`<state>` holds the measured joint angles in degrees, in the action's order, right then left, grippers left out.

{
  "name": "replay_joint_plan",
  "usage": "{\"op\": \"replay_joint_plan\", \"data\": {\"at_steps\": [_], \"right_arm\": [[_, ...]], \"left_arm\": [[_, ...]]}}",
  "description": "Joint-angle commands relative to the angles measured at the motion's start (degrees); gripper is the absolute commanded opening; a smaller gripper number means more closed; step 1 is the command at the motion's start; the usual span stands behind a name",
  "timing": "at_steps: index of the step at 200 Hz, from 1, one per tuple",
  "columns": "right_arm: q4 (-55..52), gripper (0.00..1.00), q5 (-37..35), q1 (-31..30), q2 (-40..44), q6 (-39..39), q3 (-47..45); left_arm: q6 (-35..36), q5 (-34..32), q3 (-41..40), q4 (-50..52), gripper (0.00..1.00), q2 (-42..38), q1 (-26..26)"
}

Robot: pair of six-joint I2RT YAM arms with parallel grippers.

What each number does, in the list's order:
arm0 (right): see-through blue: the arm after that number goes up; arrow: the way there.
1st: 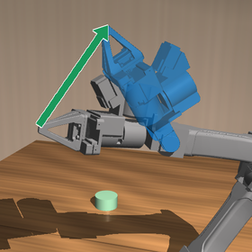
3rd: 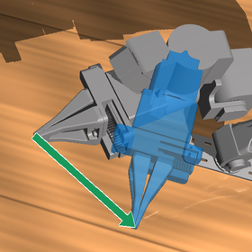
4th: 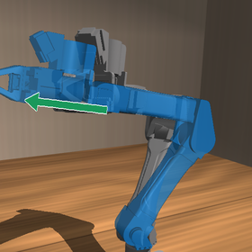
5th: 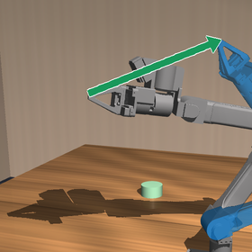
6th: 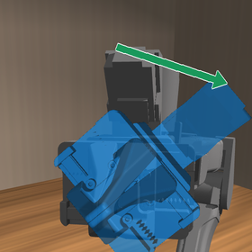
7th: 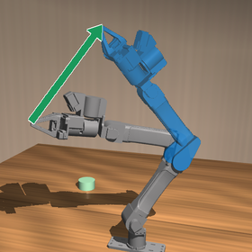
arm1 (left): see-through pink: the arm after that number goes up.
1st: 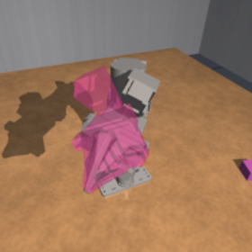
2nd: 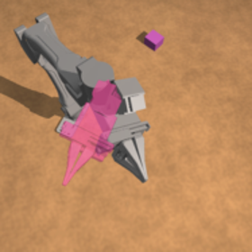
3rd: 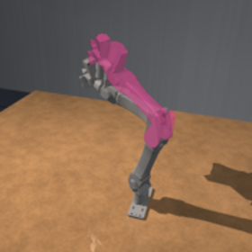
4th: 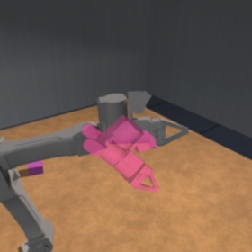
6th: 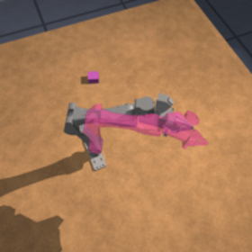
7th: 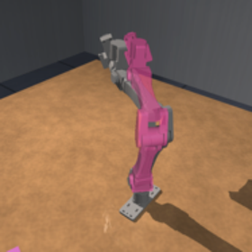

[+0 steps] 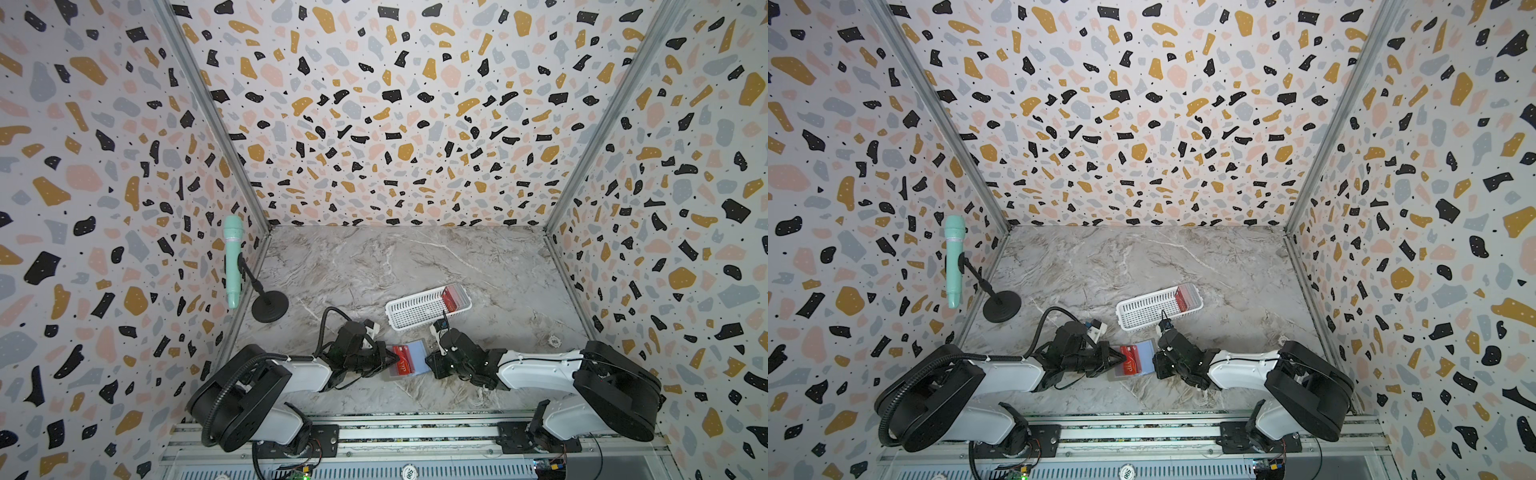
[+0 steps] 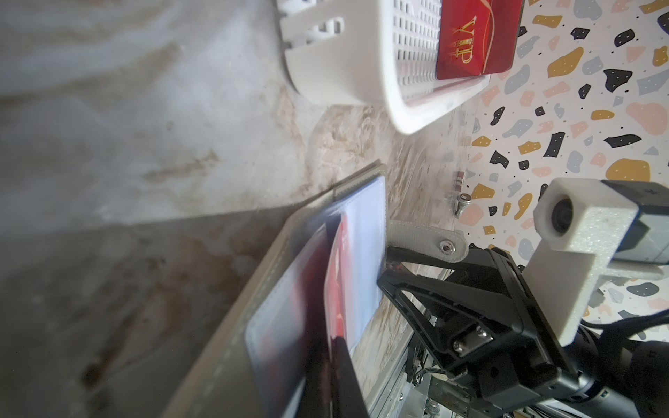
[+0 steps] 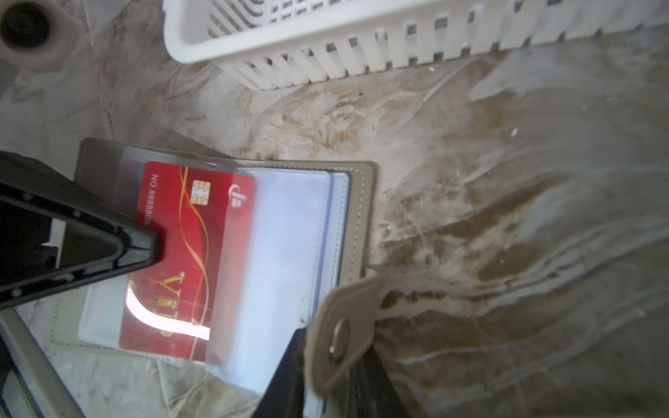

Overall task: Insert credit cards into a card holder
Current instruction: Insert the credit card into the card slot.

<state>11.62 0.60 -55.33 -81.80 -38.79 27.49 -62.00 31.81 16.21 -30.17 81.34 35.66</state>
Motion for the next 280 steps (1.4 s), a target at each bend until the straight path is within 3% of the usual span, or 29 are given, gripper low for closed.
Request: {"op": "replay_joint_plan", "data": {"at_steps": [1,20,39,80,147,224,280], "right_arm": [[-3.2,0.25,0.4,-0.6,-1.0,-0.8,0.1],[-3.2,0.24,0.1,-0.6,-0.7,-1.0,0.0],[-3.2,0.24,0.0,-0.5,-0.4,-1.1,-0.2],[-3.5,0.24,-0.1,-0.6,-0.9,-1.1,-0.2],[-3.7,0.24,-0.6,-0.7,-1.7,-0.9,0.4],[-4.3,0.24,-0.6,-0.8,-1.8,-0.6,0.9],[-4.6,0.24,-0.6,-0.8,-1.5,-0.6,1.3]], "left_arm": [[0.4,-1.1,-0.4,1.7,0.01,1.2,0.7],[2.0,-1.7,0.5,4.7,0.07,1.0,0.7],[5.6,-4.2,2.9,12.3,0.2,0.0,0.7],[10.3,-8.5,7.1,24.4,0.32,-1.4,0.7],[15.2,-11.9,10.5,34.4,0.31,-2.6,0.7],[11.7,-2.9,9.5,22.5,0.26,0.2,2.1],[9.1,-3.0,10.7,19.3,0.24,2.5,3.0]]}}
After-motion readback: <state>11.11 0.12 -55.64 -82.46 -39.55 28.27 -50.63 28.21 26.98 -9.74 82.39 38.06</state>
